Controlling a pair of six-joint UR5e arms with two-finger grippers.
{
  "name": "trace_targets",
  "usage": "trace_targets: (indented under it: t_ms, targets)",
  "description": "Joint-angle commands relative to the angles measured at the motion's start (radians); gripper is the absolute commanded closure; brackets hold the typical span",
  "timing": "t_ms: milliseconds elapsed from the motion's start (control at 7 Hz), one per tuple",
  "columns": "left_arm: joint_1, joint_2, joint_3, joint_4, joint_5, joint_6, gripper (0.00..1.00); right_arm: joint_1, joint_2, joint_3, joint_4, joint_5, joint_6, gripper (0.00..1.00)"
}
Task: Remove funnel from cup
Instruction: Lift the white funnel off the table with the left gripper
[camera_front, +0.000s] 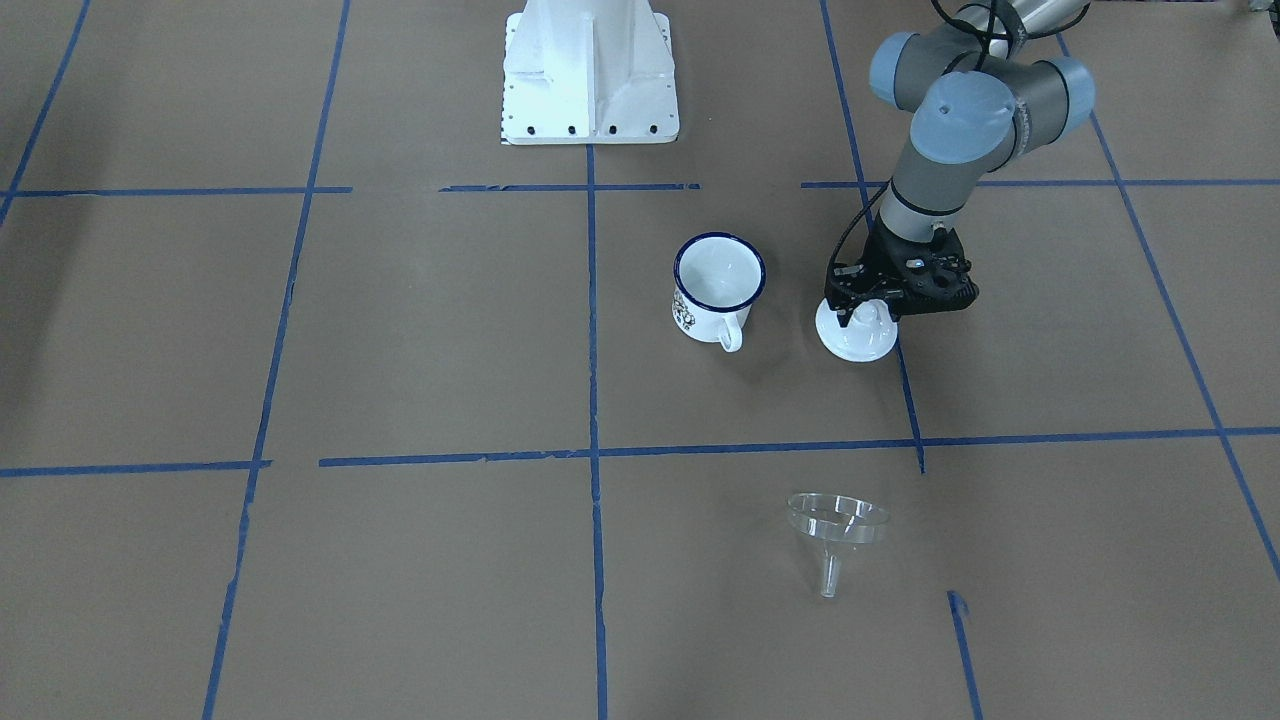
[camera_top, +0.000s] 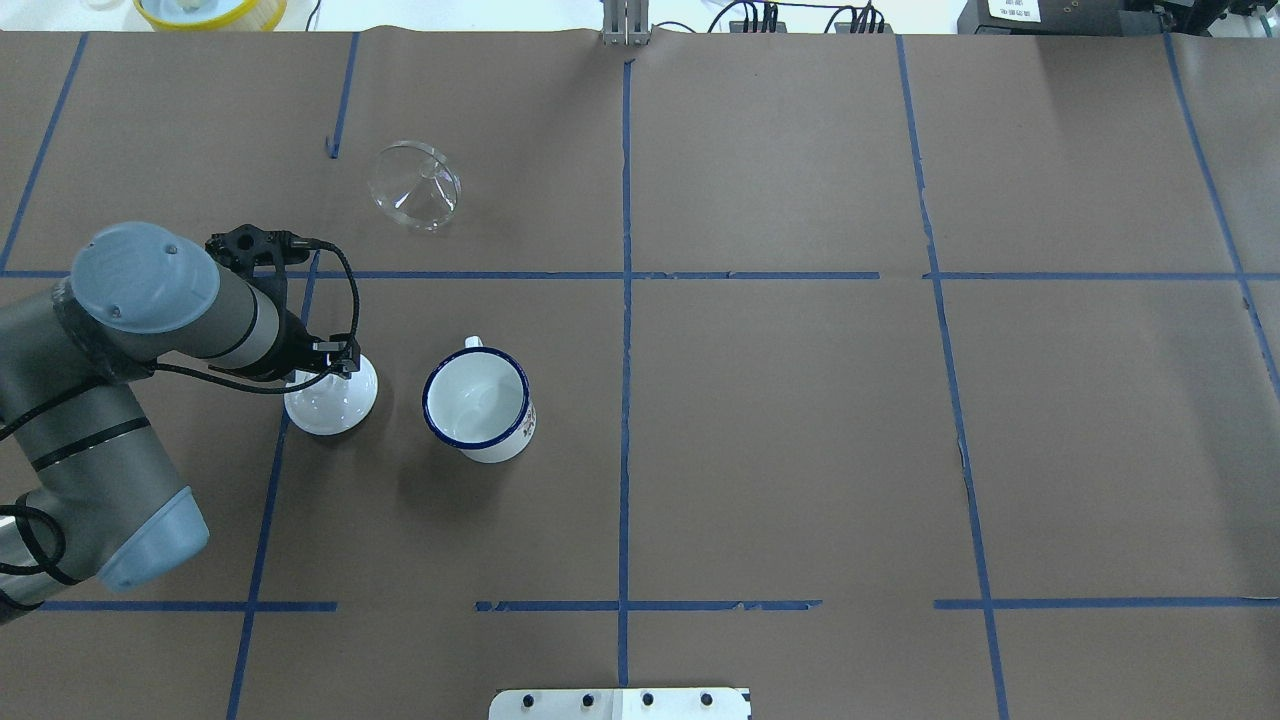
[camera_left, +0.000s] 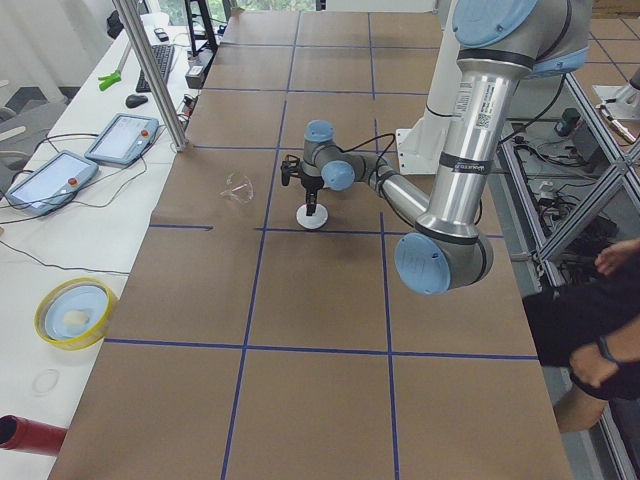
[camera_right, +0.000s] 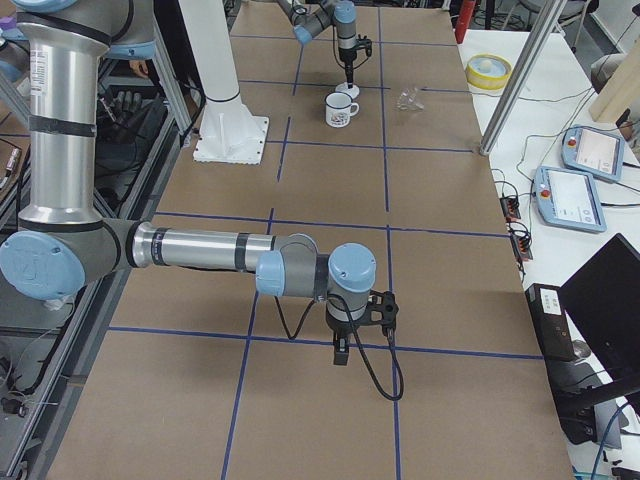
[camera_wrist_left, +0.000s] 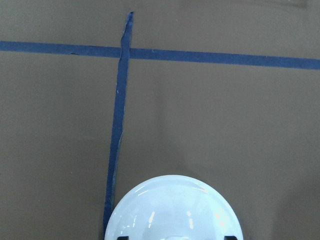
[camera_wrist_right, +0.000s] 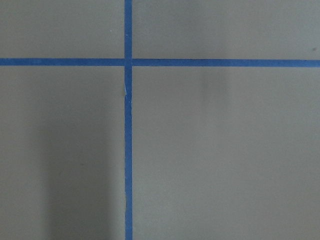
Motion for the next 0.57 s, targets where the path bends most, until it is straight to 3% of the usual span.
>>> trace_targets:
  t_ms: [0, 286, 429]
  targets:
    - [-0.001, 0.002, 0.001, 0.001, -0.029, 0.0, 0.75, 0.0, 0.0, -0.002, 0.0, 0.0, 0.0, 0.0]
    - [-0.001, 0.002, -0.008, 0.004, -0.029, 0.0, 0.98, 0.0, 0.0, 0.0, 0.0, 0.0, 0.0, 0.0]
    - [-0.011, 0.002, -0.052, 0.032, -0.06, 0.002, 1.0, 0.0, 0.0, 0.0, 0.0, 0.0, 0.0, 0.0]
